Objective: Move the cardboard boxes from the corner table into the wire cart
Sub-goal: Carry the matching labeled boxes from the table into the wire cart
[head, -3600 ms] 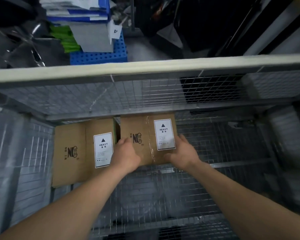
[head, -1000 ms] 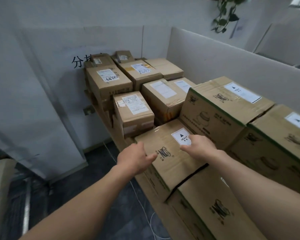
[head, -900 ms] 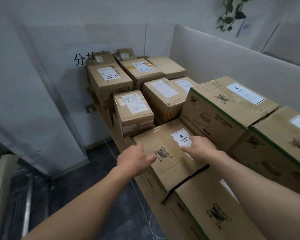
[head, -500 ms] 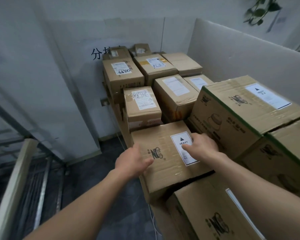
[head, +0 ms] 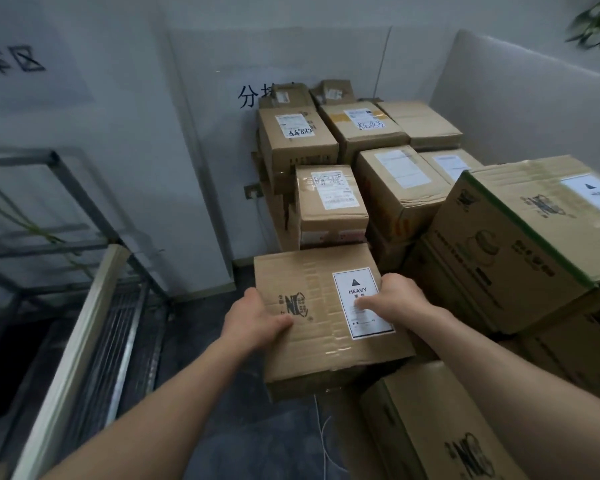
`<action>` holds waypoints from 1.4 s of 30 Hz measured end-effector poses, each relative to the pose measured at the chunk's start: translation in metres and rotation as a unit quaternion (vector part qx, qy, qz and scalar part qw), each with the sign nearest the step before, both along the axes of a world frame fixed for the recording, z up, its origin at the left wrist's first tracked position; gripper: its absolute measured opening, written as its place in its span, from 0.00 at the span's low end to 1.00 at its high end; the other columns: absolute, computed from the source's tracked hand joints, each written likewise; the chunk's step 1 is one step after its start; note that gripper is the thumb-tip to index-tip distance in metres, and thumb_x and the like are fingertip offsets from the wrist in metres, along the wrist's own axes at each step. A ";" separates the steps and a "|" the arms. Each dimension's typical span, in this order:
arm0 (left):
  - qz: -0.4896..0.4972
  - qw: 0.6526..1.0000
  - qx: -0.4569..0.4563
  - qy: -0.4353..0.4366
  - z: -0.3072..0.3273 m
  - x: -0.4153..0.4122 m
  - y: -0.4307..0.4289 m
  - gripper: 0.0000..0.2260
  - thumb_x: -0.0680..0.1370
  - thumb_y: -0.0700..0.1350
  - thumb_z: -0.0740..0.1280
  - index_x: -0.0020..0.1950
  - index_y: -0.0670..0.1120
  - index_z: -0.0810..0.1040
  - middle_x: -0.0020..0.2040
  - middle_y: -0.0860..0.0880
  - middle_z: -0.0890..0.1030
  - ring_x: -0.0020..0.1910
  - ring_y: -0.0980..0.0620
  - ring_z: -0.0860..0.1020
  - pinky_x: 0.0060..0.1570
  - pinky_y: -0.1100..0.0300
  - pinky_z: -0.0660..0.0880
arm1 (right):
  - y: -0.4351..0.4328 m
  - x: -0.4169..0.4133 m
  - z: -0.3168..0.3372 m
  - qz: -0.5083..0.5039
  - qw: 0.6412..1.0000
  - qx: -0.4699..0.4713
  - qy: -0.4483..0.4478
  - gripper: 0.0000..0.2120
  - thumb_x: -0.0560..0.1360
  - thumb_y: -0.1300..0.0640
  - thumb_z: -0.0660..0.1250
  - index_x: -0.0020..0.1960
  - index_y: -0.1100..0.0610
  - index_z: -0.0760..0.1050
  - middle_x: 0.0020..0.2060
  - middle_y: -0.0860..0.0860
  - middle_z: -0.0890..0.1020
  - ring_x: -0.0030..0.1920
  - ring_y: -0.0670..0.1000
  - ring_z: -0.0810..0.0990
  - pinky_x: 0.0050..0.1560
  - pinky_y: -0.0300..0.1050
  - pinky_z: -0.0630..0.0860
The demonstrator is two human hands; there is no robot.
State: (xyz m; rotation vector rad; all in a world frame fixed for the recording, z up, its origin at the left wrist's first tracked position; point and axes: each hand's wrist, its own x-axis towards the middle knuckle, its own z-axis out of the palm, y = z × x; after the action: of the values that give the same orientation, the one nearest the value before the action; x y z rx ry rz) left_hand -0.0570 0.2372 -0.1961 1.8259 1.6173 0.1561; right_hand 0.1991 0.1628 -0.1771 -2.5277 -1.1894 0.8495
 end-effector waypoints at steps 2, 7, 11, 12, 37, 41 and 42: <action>0.027 1.000 -0.008 -0.008 -0.001 -0.018 0.003 0.28 0.67 0.60 0.77 0.55 0.49 0.67 0.49 0.53 0.73 0.48 0.51 0.73 0.46 0.56 0.71 | 0.008 -0.017 0.000 0.013 1.000 -0.002 0.007 0.16 0.69 0.42 0.78 0.43 0.47 0.74 0.37 0.41 0.78 0.39 0.44 0.81 0.32 0.42 0.74; 0.066 0.997 -0.022 -0.017 -0.006 -0.073 0.012 0.29 0.67 0.59 0.78 0.55 0.49 0.66 0.48 0.53 0.73 0.50 0.49 0.75 0.48 0.54 0.75 | 0.031 -0.067 -0.001 0.048 0.999 -0.014 0.014 0.16 0.68 0.42 0.79 0.45 0.49 0.76 0.40 0.42 0.81 0.42 0.46 0.82 0.38 0.44 0.79; 0.082 0.996 -0.026 -0.024 -0.006 -0.125 0.027 0.28 0.66 0.59 0.79 0.55 0.48 0.68 0.45 0.54 0.73 0.46 0.52 0.75 0.41 0.55 0.73 | 0.050 -0.117 -0.005 0.069 0.997 -0.020 0.012 0.15 0.68 0.42 0.78 0.45 0.50 0.78 0.44 0.43 0.83 0.43 0.45 0.82 0.40 0.43 0.78; 0.085 0.996 -0.029 -0.025 -0.005 -0.139 0.031 0.29 0.66 0.58 0.79 0.56 0.48 0.69 0.46 0.53 0.75 0.47 0.51 0.76 0.42 0.55 0.74 | 0.055 -0.131 -0.005 0.074 0.997 -0.020 0.010 0.15 0.68 0.43 0.78 0.43 0.49 0.77 0.42 0.42 0.82 0.41 0.43 0.80 0.36 0.41 0.75; 0.243 0.968 -0.017 -0.058 0.005 -0.420 0.112 0.31 0.65 0.55 0.81 0.60 0.48 0.69 0.54 0.49 0.79 0.55 0.47 0.78 0.54 0.51 0.77 | 0.217 -0.413 0.013 0.261 0.965 0.005 -0.006 0.18 0.63 0.47 0.75 0.49 0.48 0.75 0.44 0.42 0.81 0.46 0.46 0.80 0.42 0.44 0.76; 0.300 0.951 -0.026 -0.073 0.003 -0.467 0.110 0.33 0.64 0.54 0.81 0.61 0.49 0.68 0.54 0.51 0.79 0.54 0.48 0.78 0.56 0.50 0.77 | 0.248 -0.466 0.010 0.312 0.950 0.008 0.014 0.29 0.59 0.46 0.77 0.57 0.47 0.71 0.50 0.42 0.81 0.52 0.50 0.80 0.49 0.47 0.77; 0.316 0.945 -0.027 -0.078 0.002 -0.478 0.109 0.33 0.64 0.54 0.81 0.62 0.49 0.68 0.54 0.51 0.79 0.55 0.48 0.78 0.57 0.49 0.77 | 0.257 -0.479 0.008 0.327 0.945 0.010 0.021 0.30 0.59 0.46 0.77 0.57 0.47 0.71 0.50 0.43 0.81 0.53 0.50 0.79 0.50 0.47 0.77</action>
State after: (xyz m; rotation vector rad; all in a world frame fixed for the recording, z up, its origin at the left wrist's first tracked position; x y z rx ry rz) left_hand -0.5352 0.3465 -0.1942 1.1613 2.0117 0.5214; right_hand -0.2796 0.4196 -0.1692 -2.0803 -2.0513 0.9975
